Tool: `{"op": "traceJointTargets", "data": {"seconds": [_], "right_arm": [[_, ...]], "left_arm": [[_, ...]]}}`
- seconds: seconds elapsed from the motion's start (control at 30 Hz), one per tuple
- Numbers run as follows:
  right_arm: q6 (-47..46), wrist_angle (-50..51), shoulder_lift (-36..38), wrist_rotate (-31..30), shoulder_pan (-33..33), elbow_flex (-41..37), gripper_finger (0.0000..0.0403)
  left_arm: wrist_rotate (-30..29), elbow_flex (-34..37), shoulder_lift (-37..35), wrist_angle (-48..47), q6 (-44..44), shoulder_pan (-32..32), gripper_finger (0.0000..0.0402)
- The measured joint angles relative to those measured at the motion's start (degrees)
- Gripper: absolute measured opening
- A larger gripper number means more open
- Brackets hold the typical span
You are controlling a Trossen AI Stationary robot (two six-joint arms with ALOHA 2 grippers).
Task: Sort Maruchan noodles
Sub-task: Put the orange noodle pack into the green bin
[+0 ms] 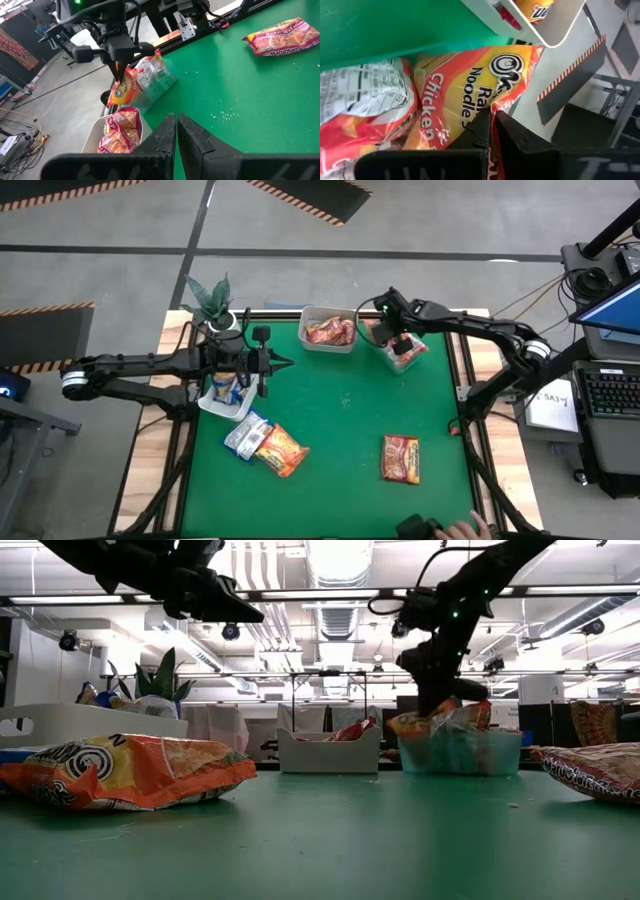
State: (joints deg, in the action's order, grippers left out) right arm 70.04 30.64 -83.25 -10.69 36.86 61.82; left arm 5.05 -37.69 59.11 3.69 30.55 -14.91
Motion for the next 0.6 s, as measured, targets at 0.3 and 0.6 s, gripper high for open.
{"op": "traceJointTargets", "data": {"seconds": [0.3, 0.6], "right_arm": [[-8.1, 0.8, -0.9, -3.5, -0.1, 0.0, 0.0009], [-16.9, 0.8, 1.3, -3.4, -0.1, 0.0, 0.0044]], "left_arm": [[0.0, 0.0, 0.0, 0.3, 0.0, 0.0, 0.0000], [0.0, 0.0, 0.2, 1.8, -0.8, 0.0, 0.0000]]}}
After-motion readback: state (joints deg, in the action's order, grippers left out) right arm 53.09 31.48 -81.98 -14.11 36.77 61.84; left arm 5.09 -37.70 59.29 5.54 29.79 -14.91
